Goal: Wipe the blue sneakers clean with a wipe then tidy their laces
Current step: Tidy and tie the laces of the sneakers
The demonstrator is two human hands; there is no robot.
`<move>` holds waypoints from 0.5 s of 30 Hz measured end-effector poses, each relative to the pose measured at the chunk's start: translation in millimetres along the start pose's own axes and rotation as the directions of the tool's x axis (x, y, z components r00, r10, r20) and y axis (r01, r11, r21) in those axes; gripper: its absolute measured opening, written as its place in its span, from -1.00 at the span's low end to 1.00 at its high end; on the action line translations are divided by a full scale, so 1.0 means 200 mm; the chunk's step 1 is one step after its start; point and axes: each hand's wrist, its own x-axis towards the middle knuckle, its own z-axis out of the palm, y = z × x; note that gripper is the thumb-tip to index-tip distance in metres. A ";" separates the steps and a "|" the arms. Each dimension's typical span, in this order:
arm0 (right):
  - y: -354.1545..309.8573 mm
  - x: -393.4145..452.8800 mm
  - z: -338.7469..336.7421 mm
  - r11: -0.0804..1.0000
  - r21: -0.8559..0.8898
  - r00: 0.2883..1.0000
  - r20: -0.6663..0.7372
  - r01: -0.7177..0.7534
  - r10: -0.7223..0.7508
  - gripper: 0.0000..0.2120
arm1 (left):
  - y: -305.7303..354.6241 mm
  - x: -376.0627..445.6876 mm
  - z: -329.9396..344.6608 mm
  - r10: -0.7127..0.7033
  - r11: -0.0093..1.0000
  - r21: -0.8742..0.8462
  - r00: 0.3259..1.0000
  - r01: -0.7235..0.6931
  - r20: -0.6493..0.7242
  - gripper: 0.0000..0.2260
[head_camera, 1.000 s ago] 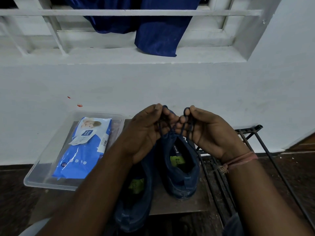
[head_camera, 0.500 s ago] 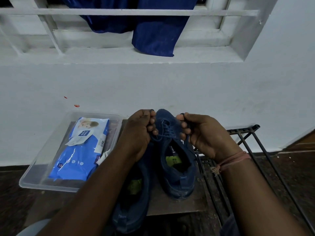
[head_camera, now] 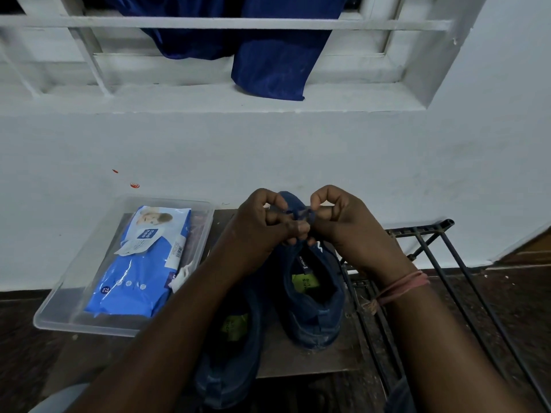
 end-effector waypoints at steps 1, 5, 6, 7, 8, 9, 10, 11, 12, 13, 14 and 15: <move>0.00 0.00 -0.01 0.999 -0.045 1.000 0.025 0.003 -0.002 -0.86 | 0.00 0.00 0.00 -0.023 1.000 0.008 1.000 0.023 0.009 -0.69; -0.02 -0.02 -0.02 0.997 -0.075 0.994 0.107 -0.011 0.019 -0.81 | -0.01 -0.01 -0.02 -0.046 0.997 -0.060 0.999 0.048 0.030 -0.88; -0.03 -0.02 -0.02 0.998 -0.062 0.994 0.111 -0.010 0.017 -0.80 | -0.01 -0.01 -0.02 -0.044 0.996 -0.080 0.999 0.046 0.027 -0.92; -0.03 -0.02 -0.02 0.999 -0.053 0.994 0.111 -0.005 0.011 -0.81 | 0.00 -0.02 -0.02 -0.047 0.994 -0.099 0.999 0.049 0.023 -0.93; -0.03 -0.02 -0.02 0.999 -0.048 0.994 0.109 0.001 0.004 -0.84 | 0.00 -0.02 -0.01 -0.050 0.992 -0.115 0.999 0.052 0.019 -0.93; -0.03 -0.02 -0.02 0.999 -0.041 0.994 0.109 0.003 0.001 -0.88 | -0.01 -0.02 -0.01 -0.058 0.990 -0.130 0.998 0.059 0.016 -0.91; -0.03 -0.03 -0.01 1.000 -0.024 0.994 0.111 -0.001 0.004 -0.91 | -0.01 -0.02 -0.01 -0.065 0.987 -0.144 0.998 0.067 0.013 -0.90; -0.03 -0.03 0.00 1.000 0.009 0.994 0.110 -0.010 0.009 -0.93 | -0.01 -0.02 -0.01 -0.070 0.985 -0.155 0.998 0.070 0.007 -0.89; -0.04 -0.03 0.00 0.998 0.052 0.995 0.093 -0.028 0.023 -0.94 | -0.01 -0.03 -0.01 -0.065 0.984 -0.165 0.998 0.064 0.000 -0.89; -0.04 -0.02 0.01 0.993 0.104 0.997 0.056 -0.054 0.048 -0.95 | -0.01 -0.03 -0.01 -0.054 0.984 -0.170 0.999 0.051 -0.010 -0.89; -0.04 -0.02 0.02 0.984 0.155 0.997 0.009 -0.083 0.083 -0.96 | -0.01 -0.03 0.00 -0.038 0.986 -0.165 0.999 0.034 -0.022 -0.89; -0.04 -0.02 0.02 0.974 0.200 0.992 -0.034 -0.110 0.119 -0.97 | 0.00 -0.03 0.00 -0.019 0.990 -0.139 0.999 0.013 -0.040 -0.87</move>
